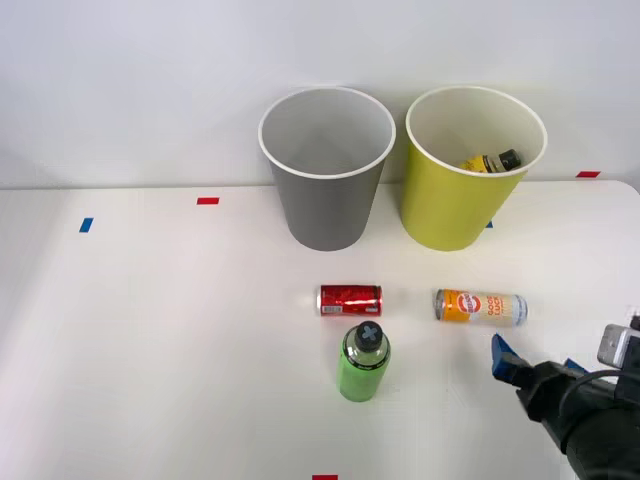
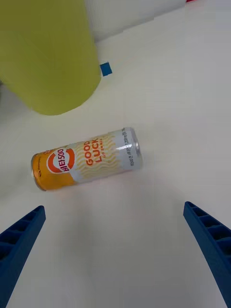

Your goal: Put cans in the gray bin, plastic bottles in the light green bin

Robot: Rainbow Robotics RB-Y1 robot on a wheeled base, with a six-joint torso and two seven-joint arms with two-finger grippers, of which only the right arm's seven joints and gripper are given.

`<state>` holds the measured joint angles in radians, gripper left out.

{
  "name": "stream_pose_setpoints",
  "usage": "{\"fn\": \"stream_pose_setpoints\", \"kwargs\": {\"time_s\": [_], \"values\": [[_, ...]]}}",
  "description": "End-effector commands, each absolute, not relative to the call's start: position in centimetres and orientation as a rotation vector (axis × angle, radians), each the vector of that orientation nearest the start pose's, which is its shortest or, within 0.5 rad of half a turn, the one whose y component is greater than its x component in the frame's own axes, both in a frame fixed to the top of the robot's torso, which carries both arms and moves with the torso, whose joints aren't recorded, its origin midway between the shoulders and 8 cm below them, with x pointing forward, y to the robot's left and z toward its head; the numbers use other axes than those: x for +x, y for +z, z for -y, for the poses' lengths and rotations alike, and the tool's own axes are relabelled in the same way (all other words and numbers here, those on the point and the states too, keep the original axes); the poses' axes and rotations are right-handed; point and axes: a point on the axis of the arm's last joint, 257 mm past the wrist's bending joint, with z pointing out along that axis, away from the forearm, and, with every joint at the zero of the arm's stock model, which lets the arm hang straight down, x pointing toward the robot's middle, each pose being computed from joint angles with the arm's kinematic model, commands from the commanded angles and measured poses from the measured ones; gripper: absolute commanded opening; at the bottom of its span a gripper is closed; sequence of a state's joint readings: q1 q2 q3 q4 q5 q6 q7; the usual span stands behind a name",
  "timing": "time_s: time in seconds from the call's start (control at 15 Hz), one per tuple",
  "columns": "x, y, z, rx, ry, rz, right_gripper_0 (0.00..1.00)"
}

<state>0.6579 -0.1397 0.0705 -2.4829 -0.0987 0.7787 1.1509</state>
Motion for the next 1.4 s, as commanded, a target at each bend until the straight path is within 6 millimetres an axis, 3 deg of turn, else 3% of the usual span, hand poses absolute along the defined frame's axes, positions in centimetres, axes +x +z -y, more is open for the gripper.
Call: {"fn": "stream_pose_setpoints", "kwargs": {"time_s": [0.07,0.27,0.47,0.67,0.93,1.4], "values": [[33.3,-22.2,28.2,0.767,0.155,-2.032,1.00],[34.6,-22.2,28.3,0.935,0.226,-2.019,1.00],[37.2,-22.0,28.0,1.031,0.275,-2.004,1.00],[38.7,-23.2,27.2,1.213,0.365,-2.006,1.00],[40.2,-23.1,24.1,1.471,0.583,-1.965,1.00],[43.5,-24.4,24.7,1.687,0.596,-1.897,1.00]]}}
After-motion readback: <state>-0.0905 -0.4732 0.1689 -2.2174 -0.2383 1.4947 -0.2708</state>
